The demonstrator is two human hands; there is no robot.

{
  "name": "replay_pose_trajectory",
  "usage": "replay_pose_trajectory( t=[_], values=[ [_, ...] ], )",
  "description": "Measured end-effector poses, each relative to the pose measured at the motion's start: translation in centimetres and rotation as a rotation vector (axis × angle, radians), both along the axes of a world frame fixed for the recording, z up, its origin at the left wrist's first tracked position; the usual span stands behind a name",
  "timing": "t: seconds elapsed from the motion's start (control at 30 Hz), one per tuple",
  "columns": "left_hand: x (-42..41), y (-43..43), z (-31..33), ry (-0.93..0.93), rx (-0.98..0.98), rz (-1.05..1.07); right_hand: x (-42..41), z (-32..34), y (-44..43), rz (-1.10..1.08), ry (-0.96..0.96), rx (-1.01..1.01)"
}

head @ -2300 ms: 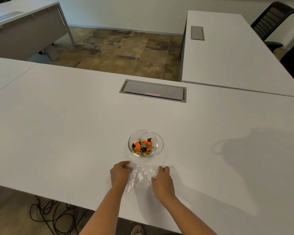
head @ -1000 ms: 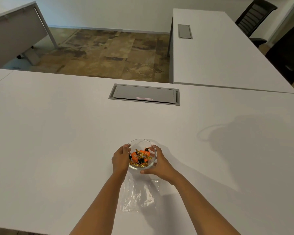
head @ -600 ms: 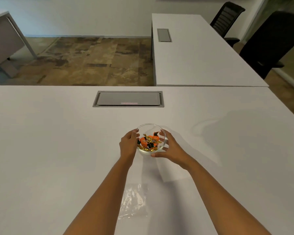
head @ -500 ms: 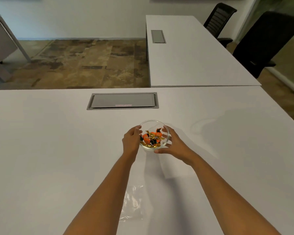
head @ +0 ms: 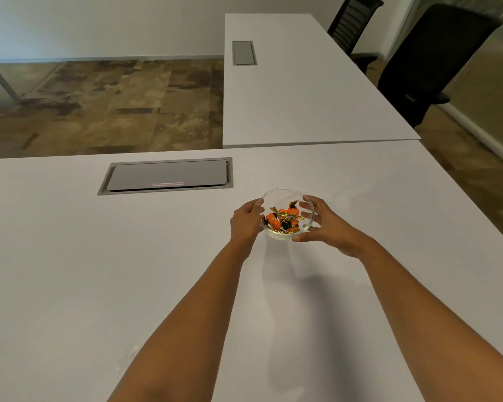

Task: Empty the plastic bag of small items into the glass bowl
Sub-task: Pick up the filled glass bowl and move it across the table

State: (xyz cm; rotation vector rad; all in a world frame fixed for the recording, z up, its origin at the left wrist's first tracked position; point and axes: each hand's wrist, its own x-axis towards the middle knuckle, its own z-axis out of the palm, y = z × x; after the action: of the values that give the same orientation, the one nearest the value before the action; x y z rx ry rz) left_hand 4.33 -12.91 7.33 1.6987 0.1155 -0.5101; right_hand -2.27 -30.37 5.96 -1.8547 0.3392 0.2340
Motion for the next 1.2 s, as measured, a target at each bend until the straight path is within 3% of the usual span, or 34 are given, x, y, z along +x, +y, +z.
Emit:
replay_pose_trajectory(
  t=[0.33, 1.2],
  values=[
    [0.5, -6.1, -3.8, 0.081, 0.012, 0.0, 1.0, -3.0, -6.1, 0.005, 0.114, 0.007],
    [0.8, -7.7, -7.1, 0.061, 0.031, -0.024, 1.7, -5.4, -8.4, 0.036, 0.208, 0.028]
  ],
)
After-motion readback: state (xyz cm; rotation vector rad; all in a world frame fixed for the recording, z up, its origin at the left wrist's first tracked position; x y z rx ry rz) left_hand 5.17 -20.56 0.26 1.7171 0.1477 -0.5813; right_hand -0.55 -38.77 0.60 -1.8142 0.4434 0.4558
